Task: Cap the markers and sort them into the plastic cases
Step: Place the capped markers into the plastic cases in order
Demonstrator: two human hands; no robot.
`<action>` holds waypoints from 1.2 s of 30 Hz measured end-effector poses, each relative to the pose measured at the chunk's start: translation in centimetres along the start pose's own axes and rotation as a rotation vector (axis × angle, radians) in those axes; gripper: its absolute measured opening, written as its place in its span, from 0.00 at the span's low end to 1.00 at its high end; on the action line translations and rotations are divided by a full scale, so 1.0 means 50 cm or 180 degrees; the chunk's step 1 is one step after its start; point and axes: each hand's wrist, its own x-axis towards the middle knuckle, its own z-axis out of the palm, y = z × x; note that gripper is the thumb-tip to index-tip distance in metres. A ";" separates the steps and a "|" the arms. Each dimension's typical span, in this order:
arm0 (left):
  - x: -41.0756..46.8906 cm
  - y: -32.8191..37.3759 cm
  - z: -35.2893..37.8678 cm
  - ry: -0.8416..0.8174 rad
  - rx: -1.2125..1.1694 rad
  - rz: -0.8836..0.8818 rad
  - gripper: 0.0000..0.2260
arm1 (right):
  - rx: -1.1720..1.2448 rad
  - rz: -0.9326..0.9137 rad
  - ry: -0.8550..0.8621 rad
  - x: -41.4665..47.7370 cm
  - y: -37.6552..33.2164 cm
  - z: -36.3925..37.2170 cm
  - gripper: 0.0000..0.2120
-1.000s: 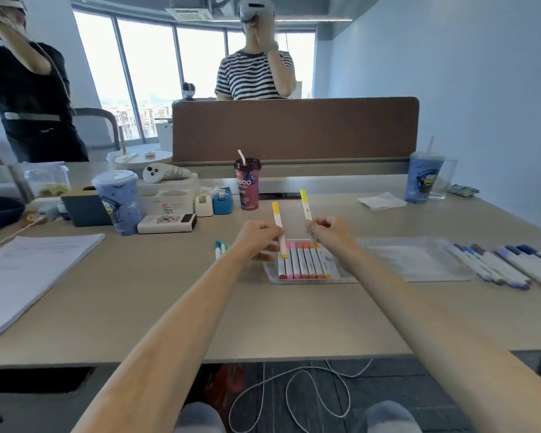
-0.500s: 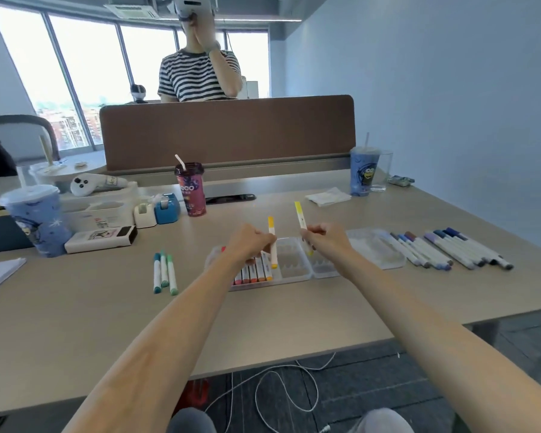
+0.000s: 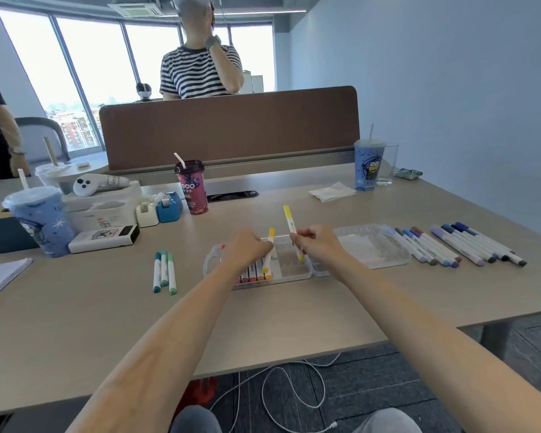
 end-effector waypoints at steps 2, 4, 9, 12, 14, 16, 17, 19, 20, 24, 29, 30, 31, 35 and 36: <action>0.004 -0.001 0.003 -0.0023 0.0023 -0.0034 0.13 | 0.0002 0.0005 -0.0004 0.001 -0.002 0.004 0.06; 0.008 0.000 0.006 -0.0085 0.0061 -0.0023 0.13 | 0.0006 0.0009 -0.0003 0.000 -0.005 0.003 0.07; 0.015 0.006 0.005 -0.0156 0.0350 0.0025 0.08 | 0.0028 -0.0026 -0.0043 0.002 -0.006 0.002 0.07; 0.017 0.005 0.007 -0.0105 0.0578 0.0083 0.10 | 0.0012 -0.0012 -0.0031 0.002 -0.001 0.001 0.07; 0.020 0.001 0.011 -0.0068 0.0665 0.0134 0.12 | -0.0029 -0.0005 -0.0045 0.003 0.002 0.000 0.06; 0.022 -0.002 0.013 -0.0073 0.0715 0.0161 0.13 | -0.0134 0.0006 -0.0077 0.005 0.004 -0.001 0.06; 0.024 -0.003 0.014 -0.0081 0.0742 0.0156 0.14 | -0.0206 0.0005 -0.0092 0.006 0.004 -0.002 0.06; 0.028 -0.006 0.015 -0.0096 0.0825 0.0163 0.15 | -0.0347 0.0012 -0.0117 0.007 0.002 -0.002 0.06; 0.030 -0.006 0.017 -0.0103 0.0870 0.0172 0.15 | -0.0411 0.0033 -0.0126 0.008 0.001 -0.002 0.07; 0.038 -0.004 0.019 -0.0141 0.1005 0.0170 0.19 | -0.0663 0.0118 -0.0250 0.009 -0.004 0.001 0.07; 0.039 0.001 0.021 -0.0301 0.1383 0.0227 0.17 | -0.0988 0.0075 -0.0343 -0.002 -0.011 0.014 0.08; 0.040 0.002 0.021 -0.0317 0.1479 0.0263 0.19 | -0.1004 0.0076 -0.0336 -0.004 -0.013 0.017 0.08; 0.040 0.004 0.019 -0.0346 0.1568 0.0287 0.20 | -0.1015 0.0081 -0.0327 -0.006 -0.015 0.019 0.08; 0.036 0.010 0.008 -0.0460 0.1700 0.0375 0.18 | -0.1093 0.0024 -0.0254 -0.011 -0.017 0.030 0.11; 0.033 0.009 0.008 -0.0424 0.1682 0.0406 0.18 | -0.1070 0.0023 -0.0249 -0.012 -0.018 0.032 0.11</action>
